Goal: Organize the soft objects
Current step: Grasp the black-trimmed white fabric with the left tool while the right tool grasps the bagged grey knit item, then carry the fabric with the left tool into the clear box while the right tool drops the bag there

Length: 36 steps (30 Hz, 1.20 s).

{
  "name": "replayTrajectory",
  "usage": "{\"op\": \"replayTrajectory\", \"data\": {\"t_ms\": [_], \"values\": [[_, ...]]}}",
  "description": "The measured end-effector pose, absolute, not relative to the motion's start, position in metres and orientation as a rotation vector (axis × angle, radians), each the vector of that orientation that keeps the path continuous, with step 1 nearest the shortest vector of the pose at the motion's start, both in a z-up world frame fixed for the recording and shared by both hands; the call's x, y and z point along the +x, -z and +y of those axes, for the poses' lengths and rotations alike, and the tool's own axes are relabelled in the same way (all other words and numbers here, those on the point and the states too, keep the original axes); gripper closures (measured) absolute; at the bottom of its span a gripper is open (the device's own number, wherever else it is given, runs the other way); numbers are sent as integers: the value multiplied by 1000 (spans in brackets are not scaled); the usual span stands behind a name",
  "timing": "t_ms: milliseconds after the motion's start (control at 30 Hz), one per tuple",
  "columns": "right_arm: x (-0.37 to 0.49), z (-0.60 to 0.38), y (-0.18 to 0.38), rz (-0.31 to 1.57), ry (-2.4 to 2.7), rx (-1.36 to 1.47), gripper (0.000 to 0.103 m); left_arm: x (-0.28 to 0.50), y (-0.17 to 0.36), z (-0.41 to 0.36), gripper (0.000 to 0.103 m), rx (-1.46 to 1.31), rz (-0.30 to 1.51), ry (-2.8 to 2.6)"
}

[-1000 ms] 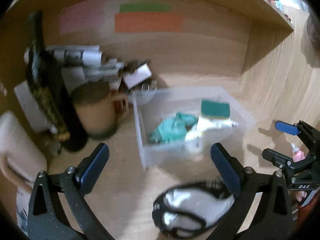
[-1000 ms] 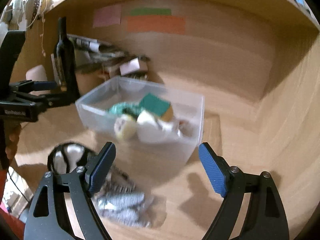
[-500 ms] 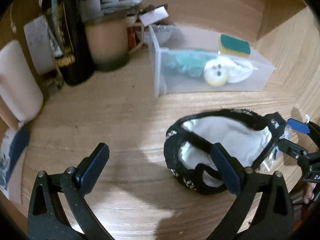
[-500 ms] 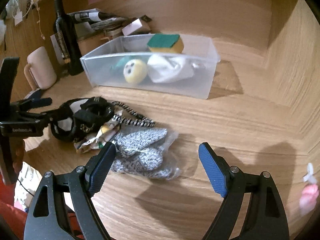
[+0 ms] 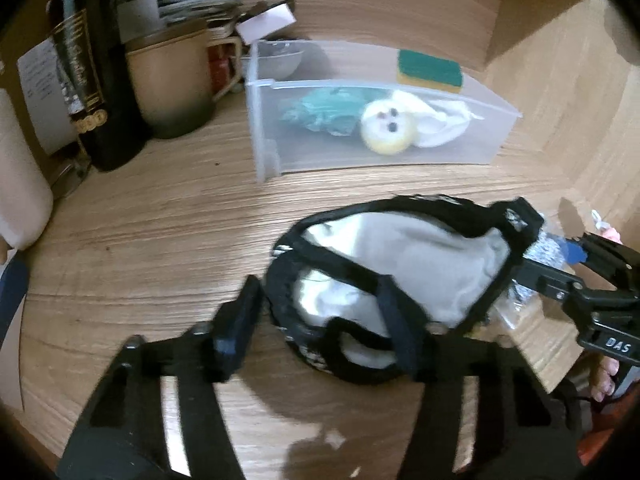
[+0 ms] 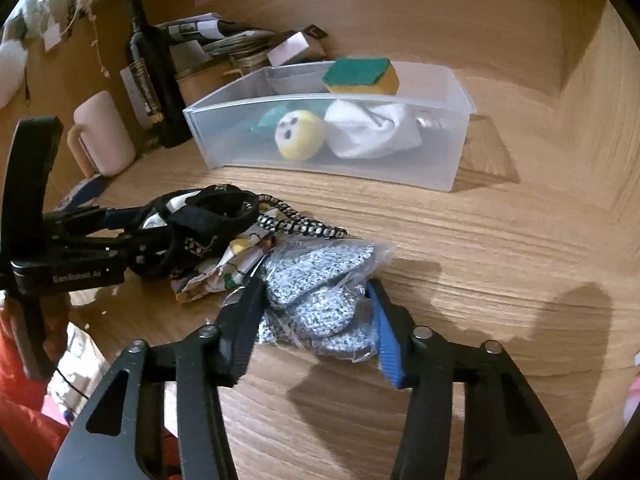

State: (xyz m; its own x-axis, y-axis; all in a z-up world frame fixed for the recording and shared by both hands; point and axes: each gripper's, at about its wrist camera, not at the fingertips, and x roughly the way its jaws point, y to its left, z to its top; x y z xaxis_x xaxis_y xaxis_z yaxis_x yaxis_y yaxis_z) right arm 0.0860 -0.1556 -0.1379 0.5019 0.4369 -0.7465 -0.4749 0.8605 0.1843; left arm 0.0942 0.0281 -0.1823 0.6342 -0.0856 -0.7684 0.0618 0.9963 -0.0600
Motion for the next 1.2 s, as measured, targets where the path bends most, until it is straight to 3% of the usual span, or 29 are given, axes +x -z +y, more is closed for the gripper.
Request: {"op": "replayTrajectory", "data": {"t_ms": [133, 300, 1200], "values": [[84, -155, 133, 866, -507, -70, 80, 94, 181, 24, 69, -4, 871, 78], [86, -168, 130, 851, -438, -63, 84, 92, 171, 22, 82, 8, 837, 65], [123, -209, 34, 550, -284, -73, 84, 125, 50, 31, 84, 21, 500, 9]]}}
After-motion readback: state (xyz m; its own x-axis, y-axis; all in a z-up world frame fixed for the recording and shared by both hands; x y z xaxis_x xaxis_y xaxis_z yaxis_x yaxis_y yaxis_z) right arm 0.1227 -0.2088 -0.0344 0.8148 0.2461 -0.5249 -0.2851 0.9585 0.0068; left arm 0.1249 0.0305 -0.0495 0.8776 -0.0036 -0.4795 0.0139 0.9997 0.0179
